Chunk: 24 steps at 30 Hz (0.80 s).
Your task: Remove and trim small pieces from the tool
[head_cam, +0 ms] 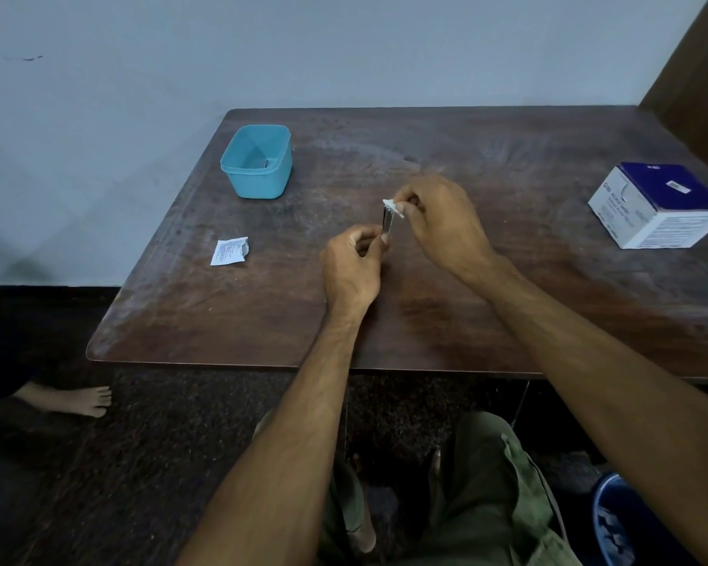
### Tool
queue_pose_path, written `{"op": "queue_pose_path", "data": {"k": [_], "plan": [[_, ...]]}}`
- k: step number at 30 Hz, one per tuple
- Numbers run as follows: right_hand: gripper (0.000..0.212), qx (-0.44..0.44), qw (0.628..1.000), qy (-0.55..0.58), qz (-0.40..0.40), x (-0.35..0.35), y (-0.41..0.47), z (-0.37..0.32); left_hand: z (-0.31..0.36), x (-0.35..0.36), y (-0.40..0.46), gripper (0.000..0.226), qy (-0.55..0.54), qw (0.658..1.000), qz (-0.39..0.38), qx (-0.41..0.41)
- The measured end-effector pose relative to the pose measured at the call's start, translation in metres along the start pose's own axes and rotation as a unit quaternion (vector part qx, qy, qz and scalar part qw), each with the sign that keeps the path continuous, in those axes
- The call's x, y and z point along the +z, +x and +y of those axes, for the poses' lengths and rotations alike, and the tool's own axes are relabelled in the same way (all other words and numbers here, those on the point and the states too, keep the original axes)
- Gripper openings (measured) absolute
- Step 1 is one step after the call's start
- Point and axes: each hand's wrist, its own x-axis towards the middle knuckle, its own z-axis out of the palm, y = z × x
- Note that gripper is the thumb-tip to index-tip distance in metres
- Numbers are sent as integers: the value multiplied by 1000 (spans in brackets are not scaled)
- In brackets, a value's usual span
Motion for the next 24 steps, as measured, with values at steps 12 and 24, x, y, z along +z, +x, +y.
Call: {"op": "queue_pose_path", "data": {"k": [12,24], "plan": [[7,199,917,344,-24,18,-26,-9,-3,-4,6,10,-98,994,0,-40],[6,216,900,379,21,16,-35,-16,-2,-8,8,10,-117,990,-73,-30]]}}
